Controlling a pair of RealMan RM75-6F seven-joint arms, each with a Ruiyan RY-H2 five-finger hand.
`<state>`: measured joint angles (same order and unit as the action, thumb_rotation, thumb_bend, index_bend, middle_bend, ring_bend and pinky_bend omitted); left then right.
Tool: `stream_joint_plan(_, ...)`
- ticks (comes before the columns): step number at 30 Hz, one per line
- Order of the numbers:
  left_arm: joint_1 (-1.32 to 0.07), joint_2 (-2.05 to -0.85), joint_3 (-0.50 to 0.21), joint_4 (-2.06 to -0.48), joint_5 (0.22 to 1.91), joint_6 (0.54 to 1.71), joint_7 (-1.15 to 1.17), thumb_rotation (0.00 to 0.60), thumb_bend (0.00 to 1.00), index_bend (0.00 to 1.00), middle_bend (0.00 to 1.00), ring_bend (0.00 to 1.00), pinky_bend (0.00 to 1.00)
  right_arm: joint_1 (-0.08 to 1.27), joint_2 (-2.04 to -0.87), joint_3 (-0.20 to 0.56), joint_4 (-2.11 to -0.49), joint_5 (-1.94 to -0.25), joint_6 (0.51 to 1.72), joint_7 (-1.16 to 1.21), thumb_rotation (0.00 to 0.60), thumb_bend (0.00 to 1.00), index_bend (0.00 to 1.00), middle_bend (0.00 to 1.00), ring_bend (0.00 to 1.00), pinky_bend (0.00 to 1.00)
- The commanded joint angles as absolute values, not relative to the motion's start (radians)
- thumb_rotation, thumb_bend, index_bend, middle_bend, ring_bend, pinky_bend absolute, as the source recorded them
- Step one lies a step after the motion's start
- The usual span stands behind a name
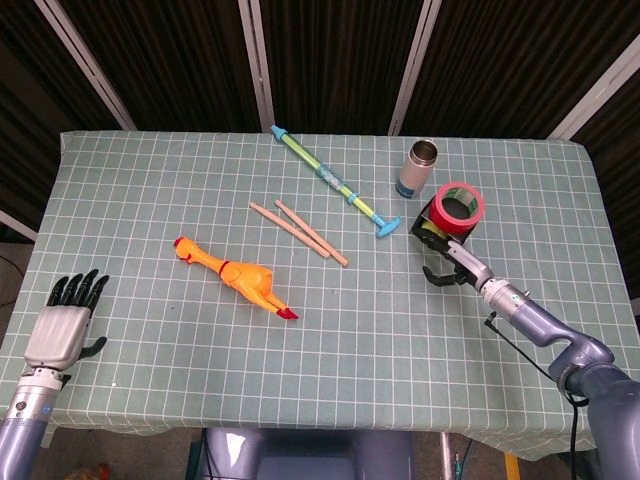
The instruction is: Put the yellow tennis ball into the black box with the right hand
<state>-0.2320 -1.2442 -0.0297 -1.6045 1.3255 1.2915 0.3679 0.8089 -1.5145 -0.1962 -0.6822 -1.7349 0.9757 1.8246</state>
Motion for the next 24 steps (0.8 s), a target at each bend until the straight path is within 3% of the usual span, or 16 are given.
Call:
stream_joint_plan(1,-0.222,-1.229,-0.017,-1.62,1.356,1.311,0.351,0.6,0.18,0.0,0.0,0.0,0.0,0.778,-1.46,-0.207,-0.791,-1.745,1.047,1.739,0.6,0.59,0.0,0.0,0.0,0.0)
stream_joint_plan(6,-0.197,-1.197,0.004,-1.643,1.416,1.36,0.306,0.6,0.18,0.0,0.0,0.0,0.0,0.712,-1.348,-0.22,-1.053,-1.749,1.151,1.531,0.6,0.59,0.0,0.0,0.0,0.0)
stream_joint_plan(14,-0.158,-1.152,0.038,-1.663,1.521,1.44,0.235,0.6,0.19,0.0,0.0,0.0,0.0,0.6,-1.205,-0.235,-1.392,-1.693,1.194,1.03,0.6,0.59,0.0,0.0,0.0,0.0)
stream_joint_plan(17,-0.145,-1.142,0.045,-1.662,1.549,1.466,0.215,0.6,0.18,0.0,0.0,0.0,0.0,0.502,-1.189,-0.201,-1.462,-1.606,1.268,0.624,0.6,0.55,0.0,0.0,0.0,0.0)
stream_joint_plan(21,-0.131,-1.13,0.05,-1.669,1.55,1.475,0.202,0.6,0.18,0.0,0.0,0.0,0.0,0.355,-1.236,-0.125,-1.499,-1.462,1.454,-0.006,0.6,0.5,0.0,0.0,0.0,0.0)
stream_joint_plan(24,-0.123,-1.123,0.054,-1.673,1.557,1.482,0.2,0.6,0.18,0.0,0.0,0.0,0.0,0.28,-1.311,-0.056,-1.471,-1.4,1.608,-0.287,0.6,0.49,0.0,0.0,0.0,0.0)
